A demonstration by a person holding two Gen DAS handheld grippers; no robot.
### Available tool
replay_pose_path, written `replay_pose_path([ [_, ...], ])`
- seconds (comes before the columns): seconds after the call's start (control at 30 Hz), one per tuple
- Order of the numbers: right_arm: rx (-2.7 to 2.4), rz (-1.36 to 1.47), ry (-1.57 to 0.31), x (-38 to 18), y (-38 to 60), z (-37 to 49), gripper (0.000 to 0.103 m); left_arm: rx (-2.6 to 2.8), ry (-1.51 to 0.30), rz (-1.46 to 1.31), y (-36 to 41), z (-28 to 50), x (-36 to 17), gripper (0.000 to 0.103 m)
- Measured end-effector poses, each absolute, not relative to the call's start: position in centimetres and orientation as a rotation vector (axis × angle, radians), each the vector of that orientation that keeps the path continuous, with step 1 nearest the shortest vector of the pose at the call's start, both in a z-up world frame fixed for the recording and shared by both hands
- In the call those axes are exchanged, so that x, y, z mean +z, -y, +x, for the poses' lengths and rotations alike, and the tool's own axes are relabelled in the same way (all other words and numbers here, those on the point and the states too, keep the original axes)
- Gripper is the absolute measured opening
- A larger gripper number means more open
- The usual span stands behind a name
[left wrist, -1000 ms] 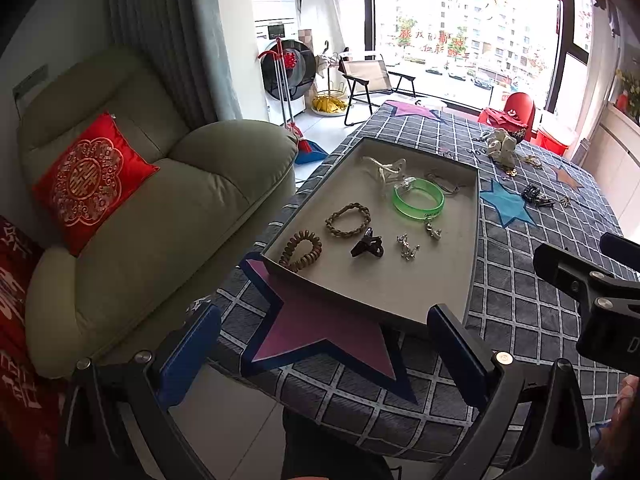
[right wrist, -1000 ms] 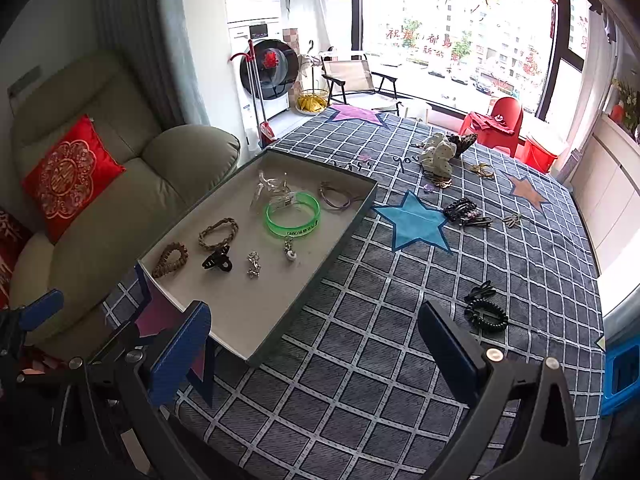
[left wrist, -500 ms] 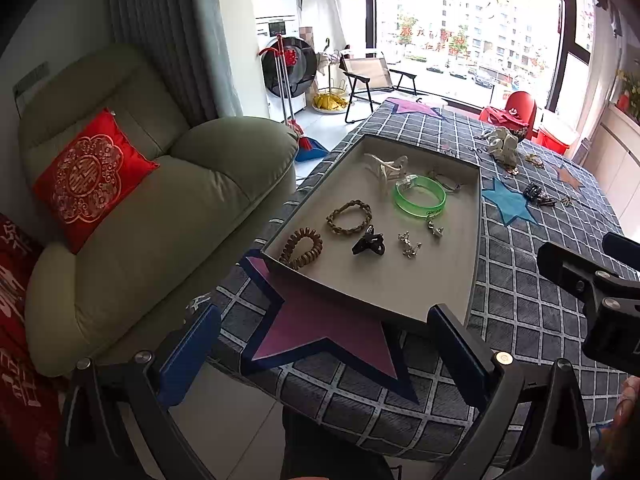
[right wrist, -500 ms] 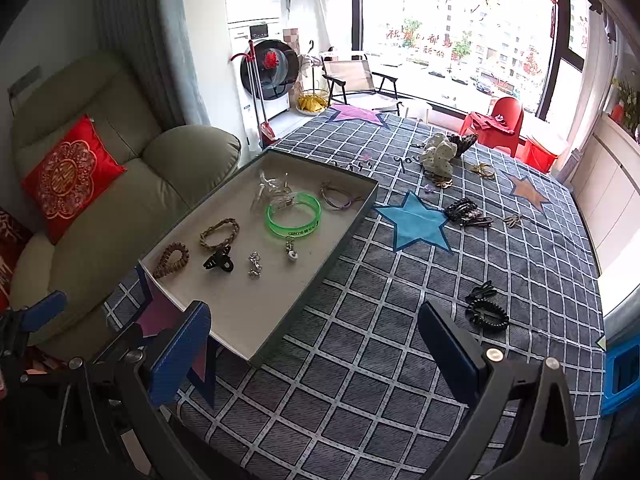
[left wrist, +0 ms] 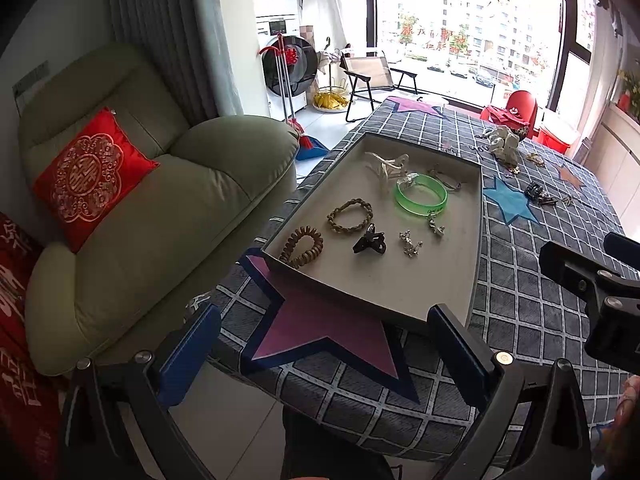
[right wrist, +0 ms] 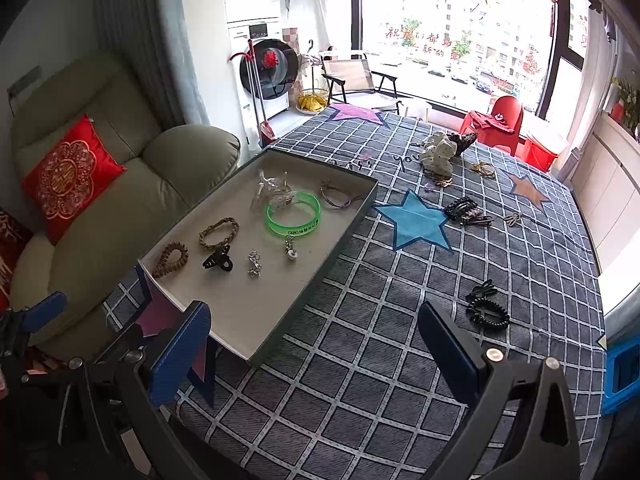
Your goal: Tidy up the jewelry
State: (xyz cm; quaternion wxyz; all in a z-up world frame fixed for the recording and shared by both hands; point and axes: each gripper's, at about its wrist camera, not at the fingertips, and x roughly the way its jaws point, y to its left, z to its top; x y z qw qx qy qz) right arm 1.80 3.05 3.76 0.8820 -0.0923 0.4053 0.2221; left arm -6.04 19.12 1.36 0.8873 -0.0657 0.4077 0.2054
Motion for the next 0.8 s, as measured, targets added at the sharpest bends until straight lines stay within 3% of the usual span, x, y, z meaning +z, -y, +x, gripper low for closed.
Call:
replay_pose_path([
  [0.8, 0.465, -0.191, -0.849, 3.52, -3.32, 1.69, 0.103, 0.429, -0.847, -0.136, -19.29, -6.05, 1.23, 0.103],
])
